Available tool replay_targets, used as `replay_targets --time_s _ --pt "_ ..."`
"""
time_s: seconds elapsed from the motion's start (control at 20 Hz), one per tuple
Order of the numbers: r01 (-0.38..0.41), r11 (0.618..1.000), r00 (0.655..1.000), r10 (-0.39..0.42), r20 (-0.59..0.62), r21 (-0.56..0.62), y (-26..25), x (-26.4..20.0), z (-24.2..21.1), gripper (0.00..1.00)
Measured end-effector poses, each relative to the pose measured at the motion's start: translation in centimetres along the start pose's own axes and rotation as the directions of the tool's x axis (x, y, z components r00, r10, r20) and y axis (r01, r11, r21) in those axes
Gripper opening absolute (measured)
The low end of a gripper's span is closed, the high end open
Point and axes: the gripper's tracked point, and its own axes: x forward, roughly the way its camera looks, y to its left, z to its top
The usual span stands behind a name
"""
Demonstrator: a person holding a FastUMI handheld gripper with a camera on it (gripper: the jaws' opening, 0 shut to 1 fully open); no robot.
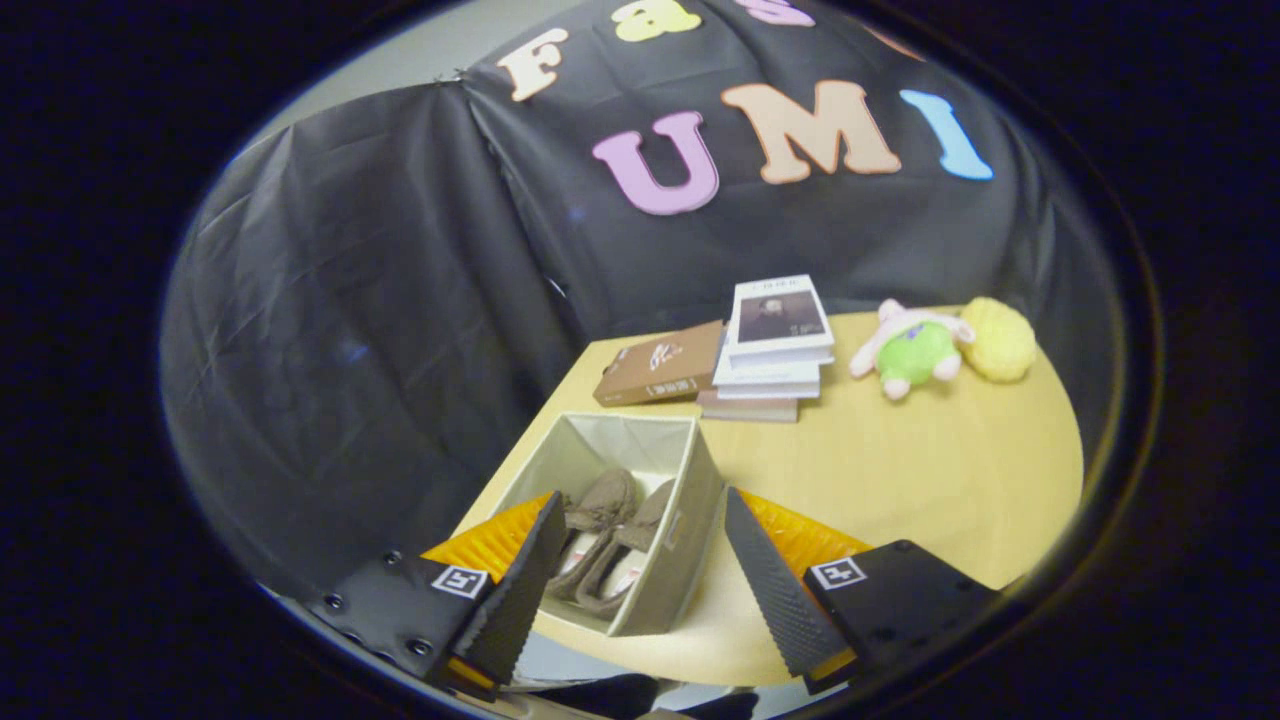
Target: Open the storage box then place both shoes into the box .Put the left shoe in first, then the right shoe, with the right side of both shoes facing outward in a uniform manner.
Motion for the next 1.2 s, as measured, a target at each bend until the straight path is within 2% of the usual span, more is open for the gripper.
replay_targets --time_s 0.15,0.4,0.6,0.85,1.1,1.2 --pt "0.022 0.999 0.997 -0.018 0.078 -0.05 -2.3 -2.4 2.1 1.0" --pt "0.14 0.984 0.964 -0.11 0.241 -0.112 -8.3 -6.8 5.8 1.0" --pt "0.257 0.961 0.887 -0.192 0.419 -0.103 -13.3 -10.6 9.2 1.0" --pt "0.391 0.913 0.787 -0.265 0.558 -0.118 -17.6 -14.7 10.8 1.0" --pt "0.439 0.893 0.738 -0.296 0.607 -0.099 -19.4 -16.5 10.6 1.0" --pt "0.434 0.897 0.728 -0.295 0.619 -0.082 -19.5 -17.0 10.8 1.0"
